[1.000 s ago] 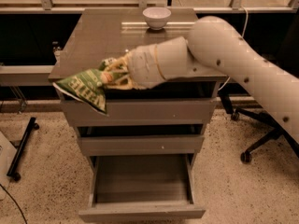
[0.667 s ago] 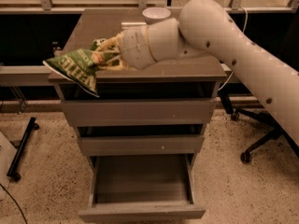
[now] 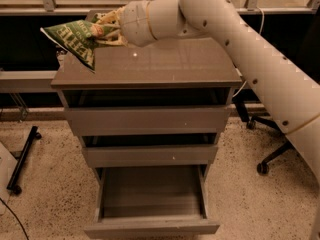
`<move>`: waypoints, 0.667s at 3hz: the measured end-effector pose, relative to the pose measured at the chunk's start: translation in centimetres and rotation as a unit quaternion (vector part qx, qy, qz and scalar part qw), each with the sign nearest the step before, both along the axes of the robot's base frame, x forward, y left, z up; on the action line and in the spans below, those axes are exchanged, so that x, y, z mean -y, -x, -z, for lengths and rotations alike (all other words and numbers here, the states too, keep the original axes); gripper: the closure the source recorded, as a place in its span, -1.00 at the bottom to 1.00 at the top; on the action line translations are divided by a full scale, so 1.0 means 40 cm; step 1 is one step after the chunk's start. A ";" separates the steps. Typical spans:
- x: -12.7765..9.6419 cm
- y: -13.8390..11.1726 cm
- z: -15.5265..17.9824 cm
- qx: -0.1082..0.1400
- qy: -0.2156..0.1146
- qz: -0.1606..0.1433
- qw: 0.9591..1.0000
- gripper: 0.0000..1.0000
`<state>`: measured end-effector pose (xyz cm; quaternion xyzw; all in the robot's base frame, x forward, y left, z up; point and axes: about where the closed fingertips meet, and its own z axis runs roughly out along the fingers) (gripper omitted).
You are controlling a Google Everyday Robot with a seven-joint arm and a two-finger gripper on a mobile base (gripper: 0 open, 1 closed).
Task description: Pick green jalapeno chip bag from bottom drawer and place on counter
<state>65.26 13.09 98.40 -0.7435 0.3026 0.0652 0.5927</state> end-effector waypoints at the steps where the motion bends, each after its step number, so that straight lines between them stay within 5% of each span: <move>1: -0.013 -0.116 -0.007 -0.014 -0.014 0.024 1.000 1.00; 2: -0.011 -0.189 0.006 -0.024 -0.020 0.044 0.999 1.00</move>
Offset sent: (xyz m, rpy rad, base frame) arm 0.1130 -0.0041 -0.0062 0.0542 0.0702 -0.1507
